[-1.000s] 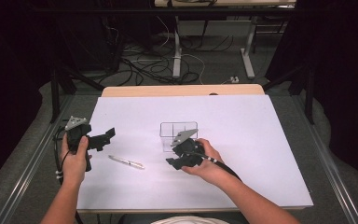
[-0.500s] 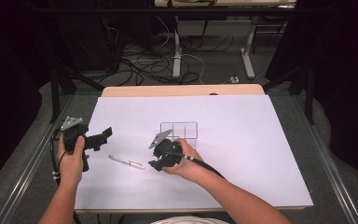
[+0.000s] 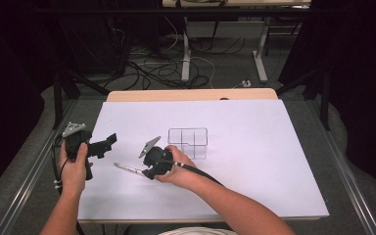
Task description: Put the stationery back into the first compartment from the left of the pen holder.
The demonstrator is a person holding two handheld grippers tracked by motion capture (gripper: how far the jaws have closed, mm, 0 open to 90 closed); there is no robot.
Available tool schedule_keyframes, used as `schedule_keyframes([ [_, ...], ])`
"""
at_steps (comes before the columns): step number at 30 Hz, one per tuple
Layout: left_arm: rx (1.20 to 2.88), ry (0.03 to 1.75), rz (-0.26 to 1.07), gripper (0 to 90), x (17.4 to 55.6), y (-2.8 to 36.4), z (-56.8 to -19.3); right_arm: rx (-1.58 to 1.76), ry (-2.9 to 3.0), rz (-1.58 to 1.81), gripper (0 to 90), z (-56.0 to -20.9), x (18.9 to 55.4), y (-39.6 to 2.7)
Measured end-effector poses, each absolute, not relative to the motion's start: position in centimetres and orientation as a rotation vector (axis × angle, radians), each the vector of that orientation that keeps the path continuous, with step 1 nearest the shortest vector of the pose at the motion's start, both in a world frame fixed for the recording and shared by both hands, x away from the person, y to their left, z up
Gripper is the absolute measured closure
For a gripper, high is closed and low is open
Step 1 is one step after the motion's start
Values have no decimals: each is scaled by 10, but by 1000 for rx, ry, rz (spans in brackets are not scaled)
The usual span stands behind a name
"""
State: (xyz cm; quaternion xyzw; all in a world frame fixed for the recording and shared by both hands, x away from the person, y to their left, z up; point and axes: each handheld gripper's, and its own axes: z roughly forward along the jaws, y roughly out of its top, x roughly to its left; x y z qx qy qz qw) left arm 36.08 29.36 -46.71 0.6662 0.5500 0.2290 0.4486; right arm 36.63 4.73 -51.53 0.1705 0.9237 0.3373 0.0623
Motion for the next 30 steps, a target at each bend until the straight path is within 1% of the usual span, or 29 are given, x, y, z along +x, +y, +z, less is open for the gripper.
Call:
schedule_keyframes([
  [10,1647,1363,567,1,361,294,-468,474,2820,978,615,-527,374,65],
  [27,1636,1370,561,1,361,298,-469,523,2859,937,640,-543,383,93],
  [30,1638,1372,560,2,361,298,-469,558,2870,916,656,-546,382,94],
])
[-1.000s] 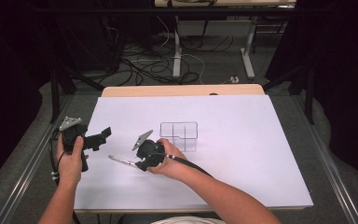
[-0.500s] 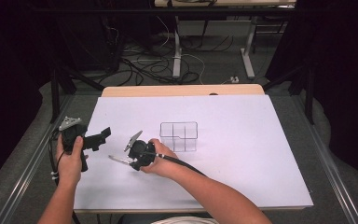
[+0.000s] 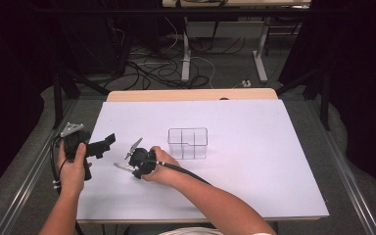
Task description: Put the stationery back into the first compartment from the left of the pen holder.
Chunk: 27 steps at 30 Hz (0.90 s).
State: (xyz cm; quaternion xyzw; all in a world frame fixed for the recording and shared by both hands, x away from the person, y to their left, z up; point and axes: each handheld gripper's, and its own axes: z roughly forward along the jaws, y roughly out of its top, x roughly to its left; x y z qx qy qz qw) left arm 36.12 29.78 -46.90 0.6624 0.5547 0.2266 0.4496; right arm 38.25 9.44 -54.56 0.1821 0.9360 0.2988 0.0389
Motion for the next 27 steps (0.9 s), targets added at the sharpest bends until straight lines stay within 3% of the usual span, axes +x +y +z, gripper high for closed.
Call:
schedule_keyframes([
  [9,1642,1375,558,1,362,298,-470,573,2877,920,689,-547,385,97],
  [15,1641,1375,559,1,361,298,-469,577,2885,920,762,-547,385,100],
  [27,1636,1376,561,1,361,298,-470,585,2877,898,774,-546,384,102],
])
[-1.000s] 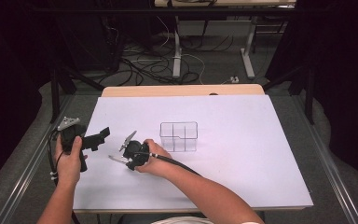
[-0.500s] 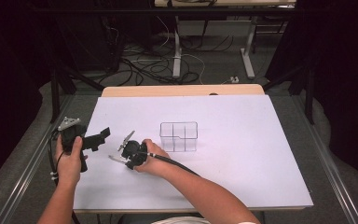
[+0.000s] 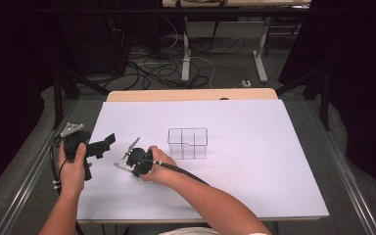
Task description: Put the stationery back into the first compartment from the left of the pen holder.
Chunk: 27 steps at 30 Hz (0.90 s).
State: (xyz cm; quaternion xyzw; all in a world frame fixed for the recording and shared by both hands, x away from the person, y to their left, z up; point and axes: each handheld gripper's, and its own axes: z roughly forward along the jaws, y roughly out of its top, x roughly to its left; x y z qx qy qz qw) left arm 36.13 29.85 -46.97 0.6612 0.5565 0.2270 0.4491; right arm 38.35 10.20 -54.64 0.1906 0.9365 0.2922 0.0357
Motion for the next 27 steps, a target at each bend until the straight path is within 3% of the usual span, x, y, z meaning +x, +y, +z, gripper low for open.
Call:
schedule_keyframes([
  [27,1626,1379,568,1,361,300,-469,577,2856,946,776,-542,381,98],
])
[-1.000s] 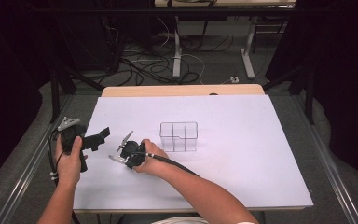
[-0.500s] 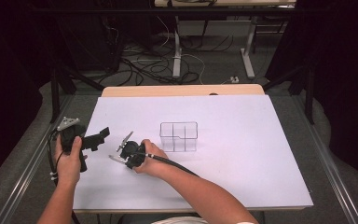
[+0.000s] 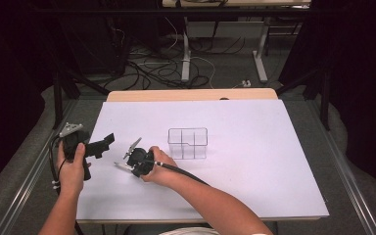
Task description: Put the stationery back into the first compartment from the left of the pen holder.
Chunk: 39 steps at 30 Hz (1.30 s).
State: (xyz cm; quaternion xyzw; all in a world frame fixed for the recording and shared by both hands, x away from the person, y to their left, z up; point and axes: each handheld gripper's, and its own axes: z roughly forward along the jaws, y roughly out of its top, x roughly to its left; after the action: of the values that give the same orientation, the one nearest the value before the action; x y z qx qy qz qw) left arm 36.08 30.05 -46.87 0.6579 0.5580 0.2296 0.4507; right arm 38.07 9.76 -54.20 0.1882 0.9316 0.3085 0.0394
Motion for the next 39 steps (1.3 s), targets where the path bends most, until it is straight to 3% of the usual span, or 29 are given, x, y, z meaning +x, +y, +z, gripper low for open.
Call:
schedule_keyframes([
  [18,1611,1384,568,1,360,301,-466,608,2775,1059,776,-520,375,80],
  [39,1563,1366,551,1,358,299,-460,715,2629,1245,776,-487,378,24],
])
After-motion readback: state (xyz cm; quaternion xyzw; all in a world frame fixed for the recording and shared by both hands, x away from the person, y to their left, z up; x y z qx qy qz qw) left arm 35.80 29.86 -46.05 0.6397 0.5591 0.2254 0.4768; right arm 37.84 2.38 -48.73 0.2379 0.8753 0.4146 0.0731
